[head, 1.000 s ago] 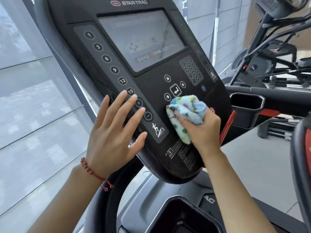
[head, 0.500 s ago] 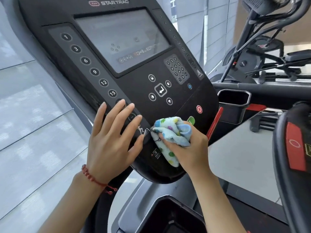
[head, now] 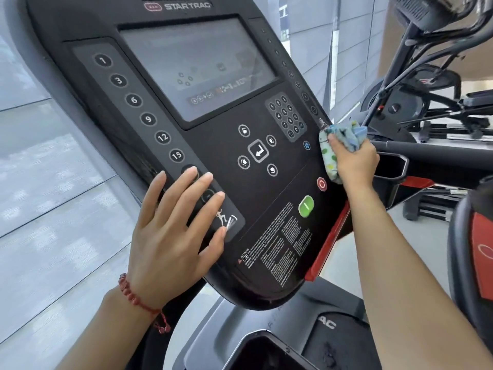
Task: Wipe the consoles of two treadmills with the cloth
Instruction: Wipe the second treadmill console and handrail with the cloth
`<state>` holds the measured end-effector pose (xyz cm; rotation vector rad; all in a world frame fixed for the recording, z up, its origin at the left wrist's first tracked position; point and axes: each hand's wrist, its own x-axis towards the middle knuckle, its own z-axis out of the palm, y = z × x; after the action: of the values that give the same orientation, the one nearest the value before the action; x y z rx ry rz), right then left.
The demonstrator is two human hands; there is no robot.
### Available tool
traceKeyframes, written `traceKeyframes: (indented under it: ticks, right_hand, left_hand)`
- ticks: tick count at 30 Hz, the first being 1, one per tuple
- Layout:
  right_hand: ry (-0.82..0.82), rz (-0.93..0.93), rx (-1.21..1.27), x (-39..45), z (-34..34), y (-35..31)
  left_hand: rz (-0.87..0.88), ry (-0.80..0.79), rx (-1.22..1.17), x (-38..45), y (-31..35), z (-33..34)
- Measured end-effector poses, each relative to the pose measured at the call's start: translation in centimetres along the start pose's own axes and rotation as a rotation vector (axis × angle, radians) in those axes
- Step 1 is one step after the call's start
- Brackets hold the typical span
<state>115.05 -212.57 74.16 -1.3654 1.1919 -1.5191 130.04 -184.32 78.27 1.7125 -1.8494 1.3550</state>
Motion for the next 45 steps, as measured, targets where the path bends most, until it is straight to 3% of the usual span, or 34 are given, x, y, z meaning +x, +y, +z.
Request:
traceKeyframes:
  ticks: [5,10,21,30,41,45]
  right_hand:
    - [-0.082,-0.042,0.037,-1.9,-0.1,-1.2]
    - [-0.223,-0.215,0.101,-7.0,0.2,-2.9]
    - [-0.130,-0.204,0.024,2.1,3.4,-5.7]
    - [-0.270,-0.348,0.109,-6.4,3.0,-6.8]
    - [-0.165,-0.293,0.103,1.3,6.0,-9.2]
    - [-0.238,-0.313,0.126,-1.1,5.4,-9.6]
  left_hand:
    - [-0.012,0.016,-0.014,0.0,0.1,0.1]
    - [-0.011,0.021,-0.029,0.0,-0.1,0.2]
    - [-0.001,-0.006,-0.032,0.1,-0.3,-0.1]
    - [-0.021,-0.002,-0.061,0.2,-0.3,-0.3]
    - [-0.071,0.068,0.016,2.8,-3.4,-1.7]
    - [-0.094,0.027,0.015,3.3,-4.2,-1.5]
